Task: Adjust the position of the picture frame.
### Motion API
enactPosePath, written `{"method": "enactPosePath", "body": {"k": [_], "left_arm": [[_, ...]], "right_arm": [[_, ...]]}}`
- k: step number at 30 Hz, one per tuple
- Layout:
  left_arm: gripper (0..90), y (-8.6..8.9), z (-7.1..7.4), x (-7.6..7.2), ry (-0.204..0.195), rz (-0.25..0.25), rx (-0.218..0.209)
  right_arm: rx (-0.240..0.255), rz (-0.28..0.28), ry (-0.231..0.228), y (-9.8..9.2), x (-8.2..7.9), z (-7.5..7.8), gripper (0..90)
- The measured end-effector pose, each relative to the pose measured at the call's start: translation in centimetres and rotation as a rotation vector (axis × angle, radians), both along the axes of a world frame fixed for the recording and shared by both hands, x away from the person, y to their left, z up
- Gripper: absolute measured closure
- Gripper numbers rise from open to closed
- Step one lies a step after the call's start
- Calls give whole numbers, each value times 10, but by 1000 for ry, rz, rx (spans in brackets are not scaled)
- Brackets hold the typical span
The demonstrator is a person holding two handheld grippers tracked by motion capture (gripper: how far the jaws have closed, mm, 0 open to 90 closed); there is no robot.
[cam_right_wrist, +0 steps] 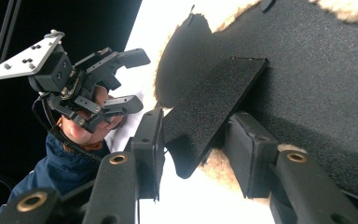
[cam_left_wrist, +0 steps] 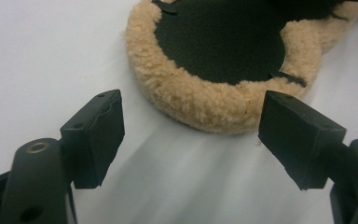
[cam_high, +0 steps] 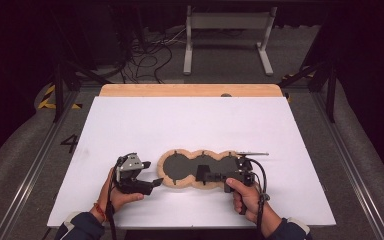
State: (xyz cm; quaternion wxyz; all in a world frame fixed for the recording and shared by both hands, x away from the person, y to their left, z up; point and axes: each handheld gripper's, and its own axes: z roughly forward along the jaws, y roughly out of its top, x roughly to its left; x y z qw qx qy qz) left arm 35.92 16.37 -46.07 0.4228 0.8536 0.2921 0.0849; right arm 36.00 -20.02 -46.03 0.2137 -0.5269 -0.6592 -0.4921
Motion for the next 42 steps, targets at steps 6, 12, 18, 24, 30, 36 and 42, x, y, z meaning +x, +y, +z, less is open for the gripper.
{"method": "enactPosePath", "body": {"k": [6,12,18,24,30,36,42], "left_arm": [[191,0,-4,7,57,-6,-4],[173,-4,-5,14,105,-10,-37],[179,-2,-6,19,128,-34,-60],[177,0,-4,19,145,-37,-94],[176,3,-2,21,152,-25,-131],[184,-5,-1,26,153,-49,-115],[190,-7,-6,35,197,-78,-128]], "right_arm": [[-3,-5,8,0,1,-2,621],[3,13,15,0,4,-1,605],[12,24,19,6,7,-2,580],[5,33,3,7,7,-2,620],[-7,59,-45,7,7,-3,649],[-45,80,-109,9,3,-1,657],[-90,108,-176,12,-1,2,663]]}}
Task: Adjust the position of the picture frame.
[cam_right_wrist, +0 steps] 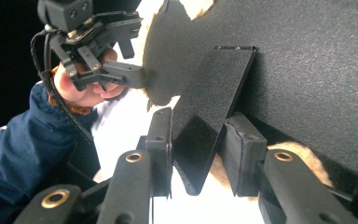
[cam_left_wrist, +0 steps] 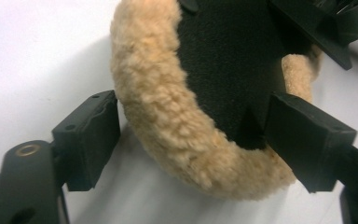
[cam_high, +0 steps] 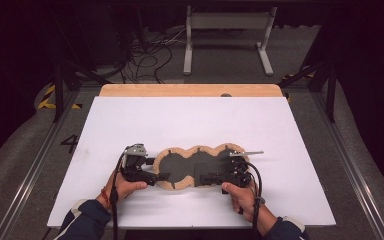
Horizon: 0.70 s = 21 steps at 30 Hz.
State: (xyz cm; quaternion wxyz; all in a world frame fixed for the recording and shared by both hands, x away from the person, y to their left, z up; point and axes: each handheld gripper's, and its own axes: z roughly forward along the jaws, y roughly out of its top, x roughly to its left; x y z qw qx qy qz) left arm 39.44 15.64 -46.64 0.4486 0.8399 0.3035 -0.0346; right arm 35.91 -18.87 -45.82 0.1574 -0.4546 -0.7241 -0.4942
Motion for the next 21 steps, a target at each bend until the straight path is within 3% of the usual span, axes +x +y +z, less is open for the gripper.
{"method": "enactPosePath", "body": {"k": [6,12,21], "left_arm": [[245,-5,0,-3,-8,-44,2],[277,-3,2,-3,-12,-56,2],[340,1,2,-1,-3,-61,-30]], "right_arm": [[-7,16,-33,0,-1,-1,666],[-11,21,-44,0,-2,0,665],[-27,19,-58,1,-4,1,666]]}}
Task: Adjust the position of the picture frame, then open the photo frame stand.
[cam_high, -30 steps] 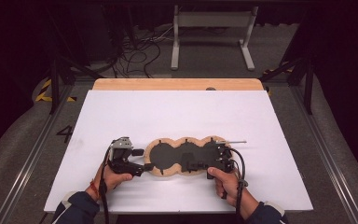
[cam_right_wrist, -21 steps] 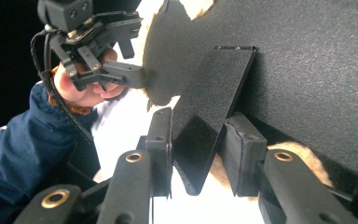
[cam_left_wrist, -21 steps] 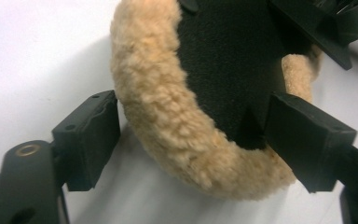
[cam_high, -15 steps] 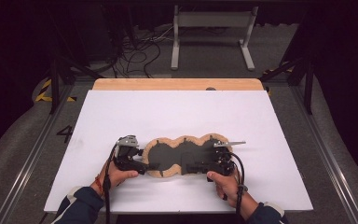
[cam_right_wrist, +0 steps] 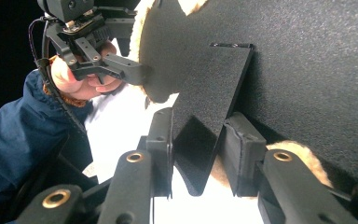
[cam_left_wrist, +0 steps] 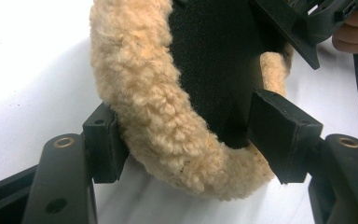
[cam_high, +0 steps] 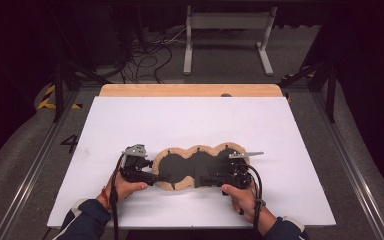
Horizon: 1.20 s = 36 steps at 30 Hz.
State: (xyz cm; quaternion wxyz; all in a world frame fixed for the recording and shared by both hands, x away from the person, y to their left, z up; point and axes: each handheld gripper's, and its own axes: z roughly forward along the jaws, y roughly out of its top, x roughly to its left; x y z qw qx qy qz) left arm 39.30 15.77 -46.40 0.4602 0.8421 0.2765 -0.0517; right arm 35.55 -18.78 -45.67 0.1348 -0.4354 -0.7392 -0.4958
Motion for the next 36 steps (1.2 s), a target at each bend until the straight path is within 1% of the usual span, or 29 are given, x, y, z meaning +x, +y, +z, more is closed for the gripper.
{"method": "enactPosePath", "body": {"k": [3,4,5,8,10,15,18,19,20,21,23,25,28,29,30,32,34,36], "left_arm": [[358,0,2,0,-1,12,-11],[361,0,2,0,-18,6,-3],[364,0,2,0,-18,6,-3],[383,1,4,-1,-20,16,-18],[391,1,6,-2,-34,17,-10],[406,0,7,-5,-44,27,-12],[411,0,9,-6,-65,30,0],[418,0,10,-7,-67,34,-8],[427,1,11,-8,-78,40,-7],[434,1,12,-7,-98,39,1],[441,0,13,-10,-102,47,-3],[445,0,14,-10,-115,50,-1],[449,0,17,-13,-143,58,17],[455,-1,18,-14,-144,71,10],[462,-1,19,-15,-153,78,12],[468,-1,21,-15,-181,89,27],[477,-1,22,-17,-201,104,32],[482,-1,24,-18,-231,107,47]], "right_arm": [[-4,3,-4,0,0,0,668],[-2,1,-4,0,0,0,670],[-2,1,-4,0,0,0,670],[-3,1,-6,1,-1,0,675],[-3,1,-3,1,-1,1,682],[-8,4,-5,1,-1,1,690],[-11,8,-6,2,-1,2,694],[-12,8,-6,2,0,2,698],[-10,9,-6,2,0,3,706],[-7,9,-3,2,-1,2,713],[-6,11,-3,2,-1,3,721],[-10,12,-9,2,-1,3,726],[-4,14,-6,2,-2,3,735],[-2,18,-7,2,-2,3,737],[-1,19,-7,2,-2,4,740],[0,23,-9,3,-2,5,741],[-3,26,-17,4,-1,6,741],[-2,26,-22,5,-1,6,743]]}}
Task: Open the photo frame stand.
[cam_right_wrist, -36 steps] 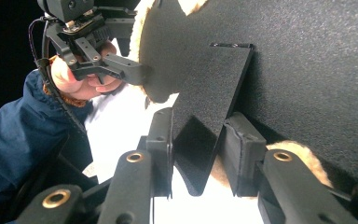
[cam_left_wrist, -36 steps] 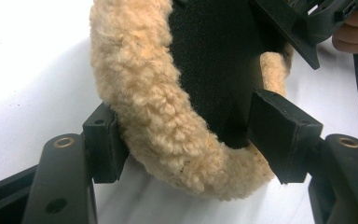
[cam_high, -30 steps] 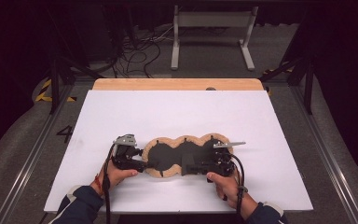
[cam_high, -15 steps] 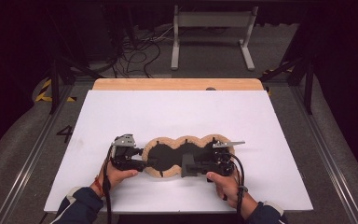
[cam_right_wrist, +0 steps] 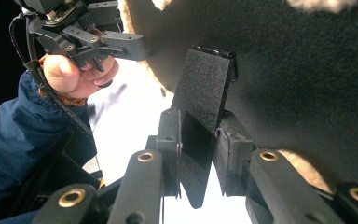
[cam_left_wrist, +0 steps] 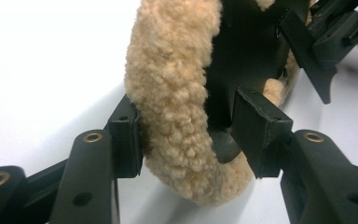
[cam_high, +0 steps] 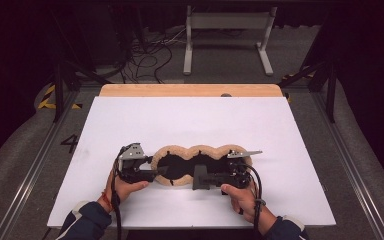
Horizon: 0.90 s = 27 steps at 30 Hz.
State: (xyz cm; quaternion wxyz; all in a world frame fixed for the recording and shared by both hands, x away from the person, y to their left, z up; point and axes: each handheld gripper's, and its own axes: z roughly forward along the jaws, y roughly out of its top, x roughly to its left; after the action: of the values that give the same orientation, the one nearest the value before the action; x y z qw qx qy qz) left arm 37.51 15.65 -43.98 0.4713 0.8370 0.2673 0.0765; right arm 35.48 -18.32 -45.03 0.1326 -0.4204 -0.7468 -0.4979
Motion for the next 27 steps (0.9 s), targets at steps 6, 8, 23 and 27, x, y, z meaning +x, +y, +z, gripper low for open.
{"method": "enactPosePath", "body": {"k": [6,8,23,27], "left_arm": [[497,-3,5,-6,-98,36,44],[497,-4,5,-9,-123,58,51],[501,-3,0,-16,-203,60,77],[458,-1,-6,-9,-142,37,56]], "right_arm": [[-12,-2,-17,3,0,2,745],[-19,-9,-26,4,1,2,743],[-95,-4,-133,7,5,3,738],[-90,2,-138,8,4,3,743]]}}
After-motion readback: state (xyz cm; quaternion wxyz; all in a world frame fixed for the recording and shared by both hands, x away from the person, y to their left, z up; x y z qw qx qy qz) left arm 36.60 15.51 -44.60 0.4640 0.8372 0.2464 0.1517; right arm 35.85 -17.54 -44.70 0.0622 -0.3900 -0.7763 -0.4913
